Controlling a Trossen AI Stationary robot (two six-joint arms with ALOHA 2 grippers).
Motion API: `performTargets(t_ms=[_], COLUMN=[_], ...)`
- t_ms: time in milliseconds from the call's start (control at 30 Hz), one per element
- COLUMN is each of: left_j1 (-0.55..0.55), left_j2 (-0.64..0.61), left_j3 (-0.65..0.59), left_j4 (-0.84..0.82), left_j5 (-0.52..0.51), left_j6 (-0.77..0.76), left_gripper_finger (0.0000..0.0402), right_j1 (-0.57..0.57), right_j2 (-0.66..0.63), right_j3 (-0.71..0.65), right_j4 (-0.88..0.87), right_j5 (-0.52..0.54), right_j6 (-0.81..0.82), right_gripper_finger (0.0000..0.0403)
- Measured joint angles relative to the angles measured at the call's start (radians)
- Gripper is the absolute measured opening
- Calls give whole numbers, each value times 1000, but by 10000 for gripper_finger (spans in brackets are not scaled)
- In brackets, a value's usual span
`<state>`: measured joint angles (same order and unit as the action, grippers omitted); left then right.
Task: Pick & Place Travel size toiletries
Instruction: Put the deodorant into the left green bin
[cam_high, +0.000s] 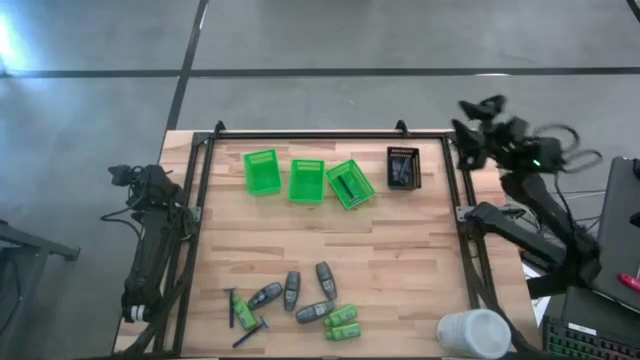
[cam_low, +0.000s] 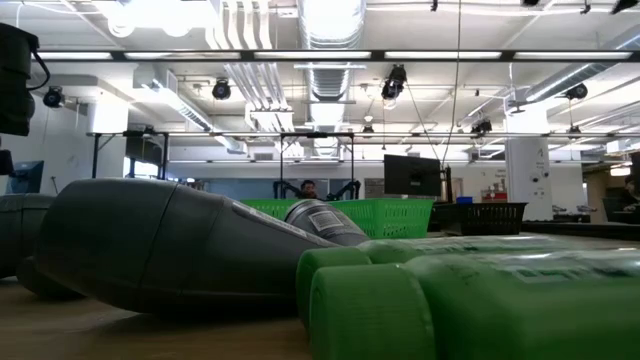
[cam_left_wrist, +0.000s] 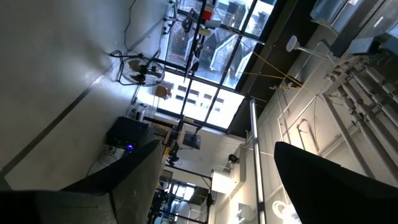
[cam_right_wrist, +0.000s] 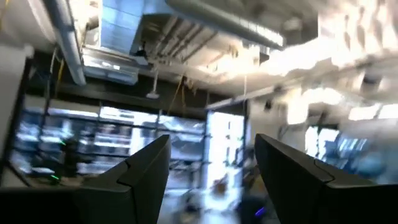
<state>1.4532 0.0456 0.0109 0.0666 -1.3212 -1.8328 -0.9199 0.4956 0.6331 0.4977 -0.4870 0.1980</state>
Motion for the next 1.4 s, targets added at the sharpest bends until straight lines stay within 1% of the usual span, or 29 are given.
performTargets(t_ms=[67,167,300,367,467,500,533,600,667,767,800,867,967,1067,1167,1267,1367,1400], left_j1=[0,0,0,0,0,0,0,0,0,0,0,0,0,0,0,0,0,0], left_j2=[0,0,0,0,0,0,0,0,0,0,0,0,2,2,3,3,3,3], left_j3=[0,0,0,0,0,0,0,0,0,0,0,0,0,0,0,0,0,0], left_j4=[0,0,0,0,0,0,0,0,0,0,0,0,-1,-2,-3,-3,-4,-4], left_j5=[0,0,0,0,0,0,0,0,0,0,1,0,0,0,0,0,0,1], left_j6=[0,0,0,0,0,0,0,0,0,0,0,0,0,0,0,0,0,0], left_gripper_finger=[316,316,316,316,316,316,316,316,316,316,316,316,316,316,316,316,316,316], right_j1=[-54,-137,-300,-396,-545,-594,-619,-623,-622,-533,-508,-491,-498,-522,-554,-570,-570,-566], right_j2=[-77,-177,-261,-285,-316,-326,-335,-356,-374,-387,-403,-395,-390,-400,-410,-420,-415,-412], right_j3=[1,2,2,1,-6,-14,-31,-81,-138,-204,-233,-271,-368,-439,-506,-555,-622,-623], right_j4=[-33,-93,-203,-293,-422,-441,-449,-454,-467,-459,-481,-431,-473,-441,-448,-314,-148,-129], right_j5=[-34,-38,-35,8,118,139,141,178,255,407,424,485,518,514,515,527,593,609], right_j6=[-64,-166,-248,-251,-245,-225,-203,-207,-280,-381,-396,-402,-342,-245,-227,-285,-399,-429], right_gripper_finger=[225,224,233,239,250,253,257,264,271,281,284,290,300,309,318,328,338,341])
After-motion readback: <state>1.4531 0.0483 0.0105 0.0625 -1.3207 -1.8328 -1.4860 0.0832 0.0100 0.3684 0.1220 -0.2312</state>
